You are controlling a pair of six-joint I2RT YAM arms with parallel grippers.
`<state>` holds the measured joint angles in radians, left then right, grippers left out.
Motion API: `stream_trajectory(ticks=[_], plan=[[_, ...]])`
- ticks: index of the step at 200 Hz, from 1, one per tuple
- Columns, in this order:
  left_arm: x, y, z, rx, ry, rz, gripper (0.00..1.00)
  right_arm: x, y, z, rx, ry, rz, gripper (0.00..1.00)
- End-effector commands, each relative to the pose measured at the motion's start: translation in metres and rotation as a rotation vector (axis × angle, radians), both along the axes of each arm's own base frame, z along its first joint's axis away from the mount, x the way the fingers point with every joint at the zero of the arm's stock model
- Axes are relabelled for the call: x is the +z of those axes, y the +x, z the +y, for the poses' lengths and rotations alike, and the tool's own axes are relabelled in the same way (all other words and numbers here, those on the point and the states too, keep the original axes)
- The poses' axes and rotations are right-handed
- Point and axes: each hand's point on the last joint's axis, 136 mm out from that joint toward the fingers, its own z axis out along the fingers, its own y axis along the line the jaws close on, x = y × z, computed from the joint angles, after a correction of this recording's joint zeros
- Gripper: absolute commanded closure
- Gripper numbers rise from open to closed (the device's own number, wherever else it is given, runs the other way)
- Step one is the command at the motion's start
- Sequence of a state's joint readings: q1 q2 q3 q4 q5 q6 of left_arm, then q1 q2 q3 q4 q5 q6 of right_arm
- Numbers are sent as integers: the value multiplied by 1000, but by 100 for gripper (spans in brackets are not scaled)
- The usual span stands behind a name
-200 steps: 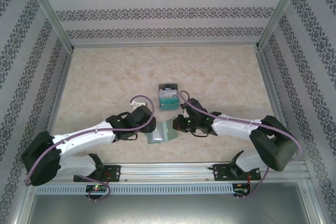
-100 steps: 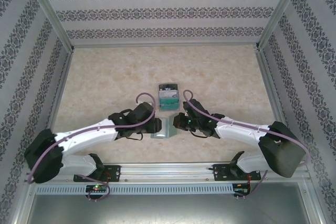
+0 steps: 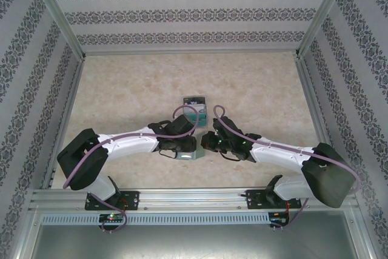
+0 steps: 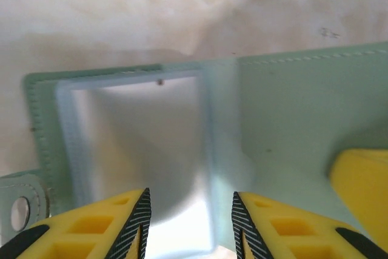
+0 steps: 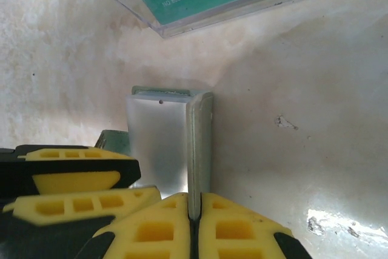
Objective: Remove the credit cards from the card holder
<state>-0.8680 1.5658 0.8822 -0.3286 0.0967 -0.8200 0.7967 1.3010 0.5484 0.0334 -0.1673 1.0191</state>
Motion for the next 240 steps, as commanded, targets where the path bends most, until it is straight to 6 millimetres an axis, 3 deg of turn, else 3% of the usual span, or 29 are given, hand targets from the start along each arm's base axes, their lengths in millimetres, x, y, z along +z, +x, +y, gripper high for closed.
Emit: stream_trajectory(ticks=[1,43,105,240], plan=[[-4,10,26,92,102,-25,60,4,-1,-3,-8,-1,-23,100],[-12,19,60,215,166,-16,61,5,-4,-4,0,2,-24,100],[-8,13,22,140,-75,12,62,-1,-5,0,19,-1,-10,100],[-11,0,-7,61,-230,85,60,-15,-9,-8,16,-20,-1,100]])
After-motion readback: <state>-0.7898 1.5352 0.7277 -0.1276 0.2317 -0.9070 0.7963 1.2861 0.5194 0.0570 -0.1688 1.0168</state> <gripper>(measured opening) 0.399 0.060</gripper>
